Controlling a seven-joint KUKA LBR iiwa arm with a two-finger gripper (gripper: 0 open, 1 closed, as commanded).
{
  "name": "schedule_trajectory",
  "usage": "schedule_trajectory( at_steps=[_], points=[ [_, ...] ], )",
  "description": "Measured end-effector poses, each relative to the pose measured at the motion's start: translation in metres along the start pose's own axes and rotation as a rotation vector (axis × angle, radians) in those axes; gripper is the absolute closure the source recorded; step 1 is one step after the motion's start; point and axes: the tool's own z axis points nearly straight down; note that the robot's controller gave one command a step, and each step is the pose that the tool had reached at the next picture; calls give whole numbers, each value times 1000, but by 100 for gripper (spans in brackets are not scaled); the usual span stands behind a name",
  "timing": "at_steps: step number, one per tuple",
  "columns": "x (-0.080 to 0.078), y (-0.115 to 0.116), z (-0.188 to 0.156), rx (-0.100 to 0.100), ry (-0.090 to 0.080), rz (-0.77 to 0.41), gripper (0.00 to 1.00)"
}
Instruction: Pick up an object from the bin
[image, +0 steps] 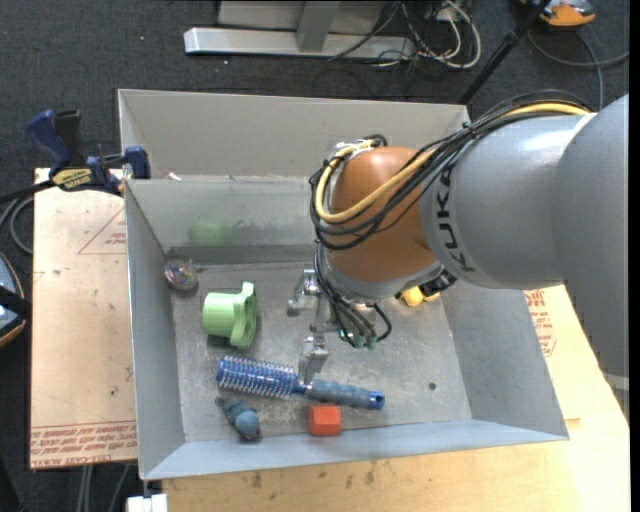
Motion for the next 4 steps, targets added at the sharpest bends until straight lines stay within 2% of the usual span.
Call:
schedule_trajectory(
  at_steps=[1,2,3,4],
  points=[
    [56,39,55,0,2,27,0],
    [51,50,73,-2,-16,57,0],
    [49,51,70,-7,-23,59,100],
    [59,54,-56,-4,-15,48,100]
  ],
)
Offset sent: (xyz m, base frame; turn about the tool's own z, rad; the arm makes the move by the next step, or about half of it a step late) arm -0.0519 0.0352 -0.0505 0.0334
